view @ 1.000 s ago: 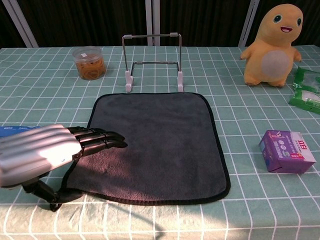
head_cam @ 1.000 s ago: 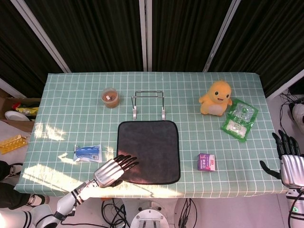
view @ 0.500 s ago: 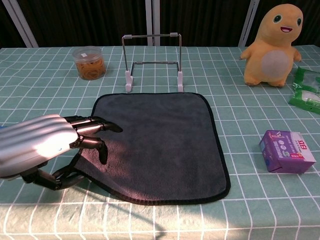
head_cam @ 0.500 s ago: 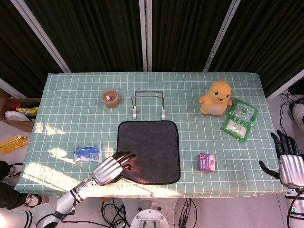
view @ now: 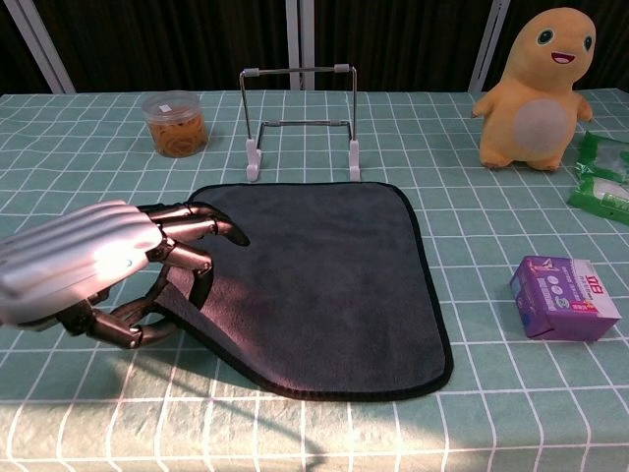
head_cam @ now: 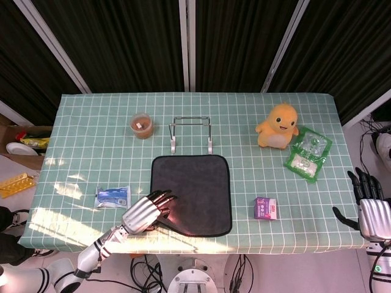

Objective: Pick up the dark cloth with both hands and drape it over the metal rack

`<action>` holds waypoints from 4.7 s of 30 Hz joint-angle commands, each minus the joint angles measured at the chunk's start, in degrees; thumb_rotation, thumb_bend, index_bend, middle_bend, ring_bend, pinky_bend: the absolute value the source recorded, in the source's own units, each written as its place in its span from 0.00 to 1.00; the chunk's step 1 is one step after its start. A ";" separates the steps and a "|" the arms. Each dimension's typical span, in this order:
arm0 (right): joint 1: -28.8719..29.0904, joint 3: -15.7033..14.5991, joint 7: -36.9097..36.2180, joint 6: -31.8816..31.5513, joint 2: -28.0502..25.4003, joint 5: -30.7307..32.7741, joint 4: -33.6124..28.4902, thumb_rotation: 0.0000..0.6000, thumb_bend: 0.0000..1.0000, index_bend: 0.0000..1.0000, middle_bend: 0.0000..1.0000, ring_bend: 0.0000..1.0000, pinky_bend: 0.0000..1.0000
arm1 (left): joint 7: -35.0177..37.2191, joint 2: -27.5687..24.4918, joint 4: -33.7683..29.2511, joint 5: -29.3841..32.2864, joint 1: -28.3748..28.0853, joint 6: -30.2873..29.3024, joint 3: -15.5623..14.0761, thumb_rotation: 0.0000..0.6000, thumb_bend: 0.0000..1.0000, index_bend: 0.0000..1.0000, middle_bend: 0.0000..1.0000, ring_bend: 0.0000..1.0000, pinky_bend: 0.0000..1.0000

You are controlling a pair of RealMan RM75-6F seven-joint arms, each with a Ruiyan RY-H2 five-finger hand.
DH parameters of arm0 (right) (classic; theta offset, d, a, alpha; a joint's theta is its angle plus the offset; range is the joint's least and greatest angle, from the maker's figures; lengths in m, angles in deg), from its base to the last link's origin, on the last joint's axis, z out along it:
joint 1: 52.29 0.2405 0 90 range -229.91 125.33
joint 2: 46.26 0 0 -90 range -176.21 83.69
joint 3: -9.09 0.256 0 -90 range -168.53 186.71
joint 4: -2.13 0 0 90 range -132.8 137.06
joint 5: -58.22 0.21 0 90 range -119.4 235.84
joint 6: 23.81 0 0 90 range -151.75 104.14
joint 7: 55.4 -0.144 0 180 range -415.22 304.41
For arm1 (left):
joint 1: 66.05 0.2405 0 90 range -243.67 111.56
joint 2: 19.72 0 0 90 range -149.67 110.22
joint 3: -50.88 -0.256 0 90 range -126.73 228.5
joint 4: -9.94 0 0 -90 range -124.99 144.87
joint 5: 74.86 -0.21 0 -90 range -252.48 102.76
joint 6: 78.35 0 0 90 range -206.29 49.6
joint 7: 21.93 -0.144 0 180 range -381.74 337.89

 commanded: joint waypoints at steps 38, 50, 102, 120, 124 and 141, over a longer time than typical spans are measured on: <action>16.39 -7.40 19.91 20.90 16.33 -15.43 -8.67 1.00 0.17 0.00 0.00 0.00 0.00 | -17.75 -4.87 -20.23 25.36 -7.29 10.78 15.35 1.00 0.46 0.78 0.19 0.11 0.24; 17.63 -8.26 16.85 20.63 24.22 -15.12 -0.79 1.00 0.15 0.00 0.00 0.00 0.00 | -18.78 -5.08 -20.76 28.96 -8.81 10.74 16.10 1.00 0.46 0.79 0.19 0.11 0.24; 26.48 7.61 15.68 22.67 18.64 -0.42 -10.09 1.00 0.53 1.00 0.12 0.00 0.00 | -0.97 -10.39 -18.85 35.71 -9.87 11.87 19.50 1.00 0.48 0.82 0.20 0.11 0.24; 38.68 19.93 21.73 29.59 19.05 14.16 -5.62 1.00 0.53 1.00 0.10 0.00 0.00 | 2.36 -8.11 -6.96 46.78 -17.65 17.51 28.12 1.00 0.49 0.84 0.20 0.11 0.23; 41.74 21.96 21.93 30.76 20.69 17.33 -2.18 1.00 0.53 1.00 0.10 0.00 0.00 | 0.91 -8.03 -4.19 50.04 -19.62 18.13 29.86 1.00 0.49 0.84 0.20 0.11 0.22; 56.76 28.77 21.58 39.38 23.87 28.06 17.48 1.00 0.51 1.00 0.10 0.00 0.00 | 1.49 -9.48 5.33 59.06 -26.13 25.76 33.01 1.00 0.49 0.85 0.20 0.11 0.22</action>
